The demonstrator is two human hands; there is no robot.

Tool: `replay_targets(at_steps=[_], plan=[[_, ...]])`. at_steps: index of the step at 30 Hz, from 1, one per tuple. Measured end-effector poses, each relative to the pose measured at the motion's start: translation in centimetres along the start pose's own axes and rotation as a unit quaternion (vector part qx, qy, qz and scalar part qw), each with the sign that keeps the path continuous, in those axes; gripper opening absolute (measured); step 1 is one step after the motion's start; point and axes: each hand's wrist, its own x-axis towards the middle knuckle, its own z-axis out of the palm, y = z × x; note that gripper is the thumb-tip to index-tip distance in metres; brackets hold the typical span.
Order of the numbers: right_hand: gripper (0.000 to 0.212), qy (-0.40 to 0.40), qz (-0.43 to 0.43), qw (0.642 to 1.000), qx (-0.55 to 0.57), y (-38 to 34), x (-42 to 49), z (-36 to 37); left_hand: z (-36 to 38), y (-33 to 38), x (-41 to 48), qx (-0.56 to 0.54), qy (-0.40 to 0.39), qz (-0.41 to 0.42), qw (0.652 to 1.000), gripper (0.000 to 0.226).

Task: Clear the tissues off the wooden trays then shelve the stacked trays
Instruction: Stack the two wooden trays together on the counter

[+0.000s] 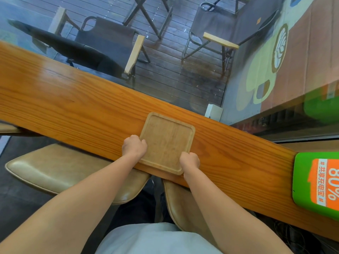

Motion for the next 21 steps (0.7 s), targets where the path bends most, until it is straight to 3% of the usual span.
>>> replay_targets(at_steps=[8, 12, 16, 21], plan=[[0.045, -0.031, 0.048, 0.996, 0.072, 1.2, 1.0, -3.0, 1.6, 0.9, -0.9, -0.147, -0.043, -0.11, 0.982, 0.035], [0.05, -0.035, 0.049, 0.997, 0.05, 2.5, 1.4, -4.9, 2.2, 1.3, -1.9, -0.171, -0.082, -0.136, 0.972, 0.05], [0.055, -0.029, 0.03, 0.998, 0.041, 3.8, 1.6, -6.0, 3.4, 2.3, -3.4, -0.208, -0.174, -0.142, 0.952, 0.071], [0.055, 0.026, -0.047, 0.996, 0.067, 5.1, 0.5, -7.3, 4.8, 3.7, -6.4, -0.186, -0.072, -0.06, 0.978, 0.074]])
